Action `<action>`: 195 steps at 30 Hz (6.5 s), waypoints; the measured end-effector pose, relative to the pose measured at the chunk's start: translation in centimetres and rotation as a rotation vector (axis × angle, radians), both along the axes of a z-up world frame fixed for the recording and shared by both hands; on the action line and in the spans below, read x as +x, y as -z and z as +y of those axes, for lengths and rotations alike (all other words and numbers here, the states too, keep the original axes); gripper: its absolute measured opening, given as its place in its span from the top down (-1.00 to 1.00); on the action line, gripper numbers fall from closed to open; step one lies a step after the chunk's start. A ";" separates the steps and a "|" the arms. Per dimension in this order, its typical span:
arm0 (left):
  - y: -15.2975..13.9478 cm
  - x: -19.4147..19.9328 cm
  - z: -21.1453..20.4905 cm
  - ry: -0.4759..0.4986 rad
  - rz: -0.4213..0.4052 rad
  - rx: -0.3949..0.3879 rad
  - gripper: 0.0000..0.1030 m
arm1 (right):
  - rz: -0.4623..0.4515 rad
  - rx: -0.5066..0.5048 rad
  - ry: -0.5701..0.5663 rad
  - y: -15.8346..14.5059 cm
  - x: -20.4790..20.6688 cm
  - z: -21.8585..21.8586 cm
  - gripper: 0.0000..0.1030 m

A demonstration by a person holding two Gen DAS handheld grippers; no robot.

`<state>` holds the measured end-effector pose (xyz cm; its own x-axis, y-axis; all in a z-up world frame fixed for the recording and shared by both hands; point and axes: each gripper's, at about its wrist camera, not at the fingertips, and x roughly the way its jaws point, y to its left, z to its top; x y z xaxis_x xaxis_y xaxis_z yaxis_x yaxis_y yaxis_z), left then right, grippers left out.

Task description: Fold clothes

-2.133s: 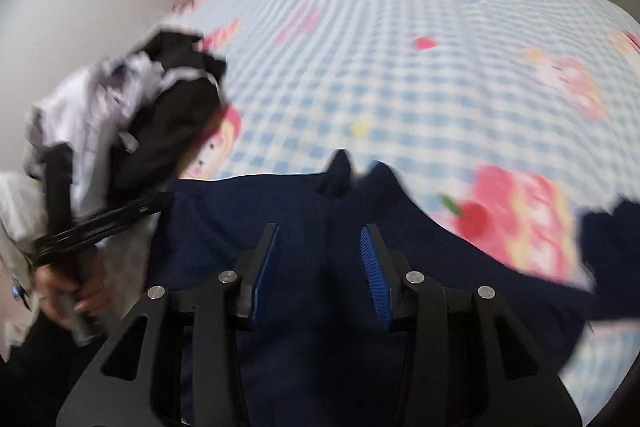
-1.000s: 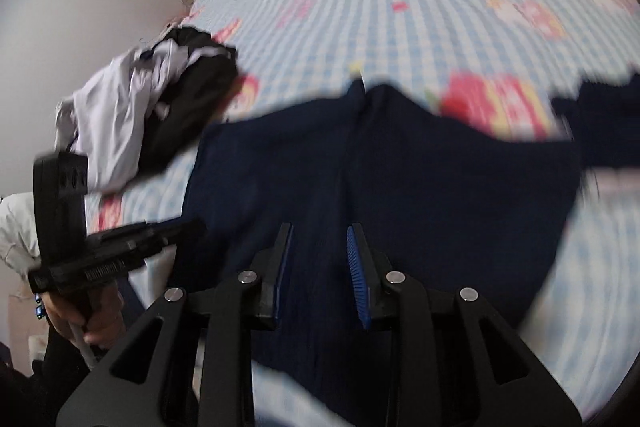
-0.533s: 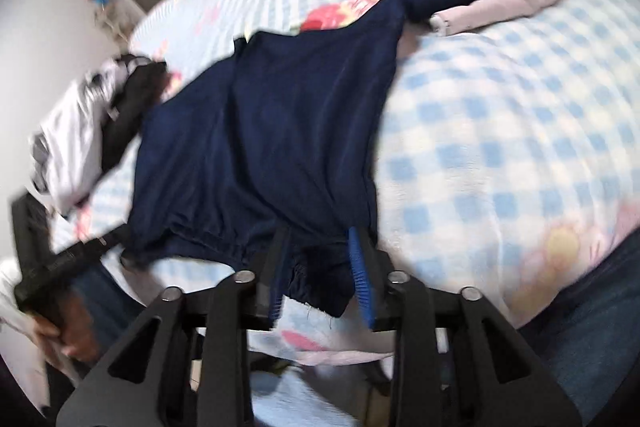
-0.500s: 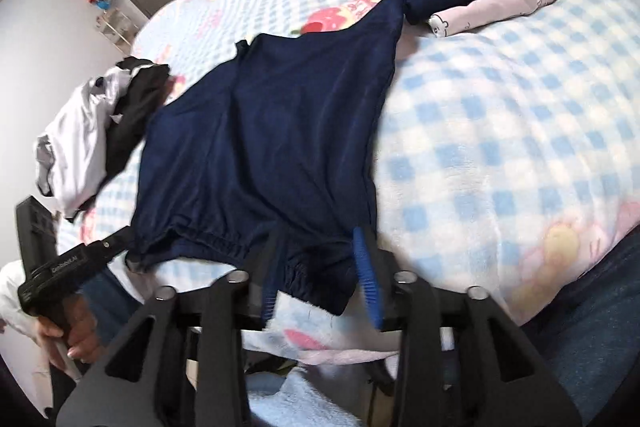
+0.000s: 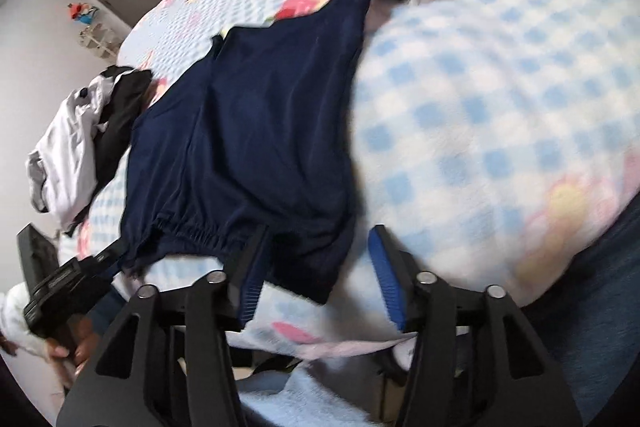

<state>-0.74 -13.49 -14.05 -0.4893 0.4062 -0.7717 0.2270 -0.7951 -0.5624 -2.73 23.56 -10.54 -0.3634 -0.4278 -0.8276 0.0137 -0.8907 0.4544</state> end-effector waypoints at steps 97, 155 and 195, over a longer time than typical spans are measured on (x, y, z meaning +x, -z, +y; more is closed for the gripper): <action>-1.9 -19.3 -7.6 0.087 0.103 -0.197 0.83 | 0.211 0.055 -0.243 -1.7 -26.4 -16.7 0.94; -5.3 -1.7 6.6 0.282 0.061 -0.215 -0.25 | 0.158 0.086 -0.090 -4.6 1.3 -1.4 0.24; -9.2 -17.9 13.9 0.404 0.204 -0.354 0.60 | 0.203 0.216 0.025 -7.6 -8.4 3.4 0.16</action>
<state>-18.68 0.45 -4.85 -0.5019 0.3260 -0.8011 -0.2188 -0.9440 -0.2471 -11.17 27.00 -2.96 -0.5387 -0.2388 -0.8079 0.0620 -0.9676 0.2447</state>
